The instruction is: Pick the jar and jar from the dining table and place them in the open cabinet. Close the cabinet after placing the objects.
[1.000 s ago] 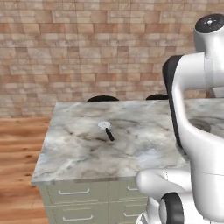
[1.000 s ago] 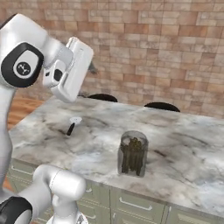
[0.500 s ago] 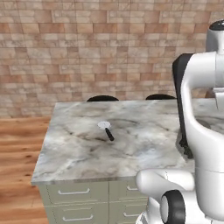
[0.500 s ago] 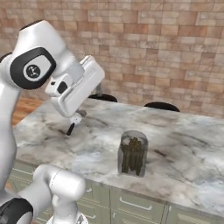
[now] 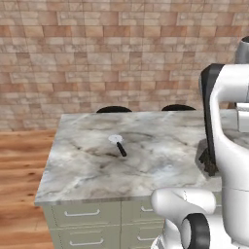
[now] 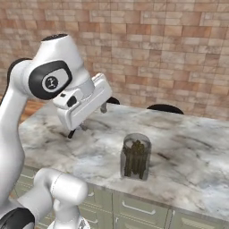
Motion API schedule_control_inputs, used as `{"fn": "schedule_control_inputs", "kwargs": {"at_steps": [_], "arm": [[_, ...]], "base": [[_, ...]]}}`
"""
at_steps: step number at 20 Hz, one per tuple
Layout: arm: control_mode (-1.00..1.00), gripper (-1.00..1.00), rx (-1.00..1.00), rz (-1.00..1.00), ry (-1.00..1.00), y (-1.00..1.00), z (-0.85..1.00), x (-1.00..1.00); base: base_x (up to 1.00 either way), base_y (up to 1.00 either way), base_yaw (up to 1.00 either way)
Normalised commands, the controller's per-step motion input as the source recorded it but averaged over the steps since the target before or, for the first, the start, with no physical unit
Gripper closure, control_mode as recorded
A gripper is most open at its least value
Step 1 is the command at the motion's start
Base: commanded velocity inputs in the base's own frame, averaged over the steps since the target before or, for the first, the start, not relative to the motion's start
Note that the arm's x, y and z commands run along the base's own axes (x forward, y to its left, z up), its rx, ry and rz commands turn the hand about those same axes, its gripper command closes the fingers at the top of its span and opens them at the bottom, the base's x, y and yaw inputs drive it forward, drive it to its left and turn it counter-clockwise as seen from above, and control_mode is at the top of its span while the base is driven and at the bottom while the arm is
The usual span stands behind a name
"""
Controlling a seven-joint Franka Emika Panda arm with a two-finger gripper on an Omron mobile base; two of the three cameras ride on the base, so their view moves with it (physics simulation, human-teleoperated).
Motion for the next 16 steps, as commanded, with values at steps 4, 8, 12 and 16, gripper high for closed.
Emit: {"fn": "schedule_control_inputs", "kwargs": {"at_steps": [4,8,12,16], "arm": [[-1.00,-1.00,0.08,-0.01,0.03,0.00,-0.25,0.05],[-1.00,-1.00,0.06,0.00,0.09,0.00,-0.21,0.14],[-1.00,-1.00,0.07,0.00,0.09,0.00,-0.18,0.13],[-1.00,-1.00,0.08,0.00,0.05,-0.01,-0.17,0.05]], "base": [[0.00,0.00,0.00],[0.00,0.00,0.00],[0.00,0.00,0.00],[0.00,0.00,0.00]]}}
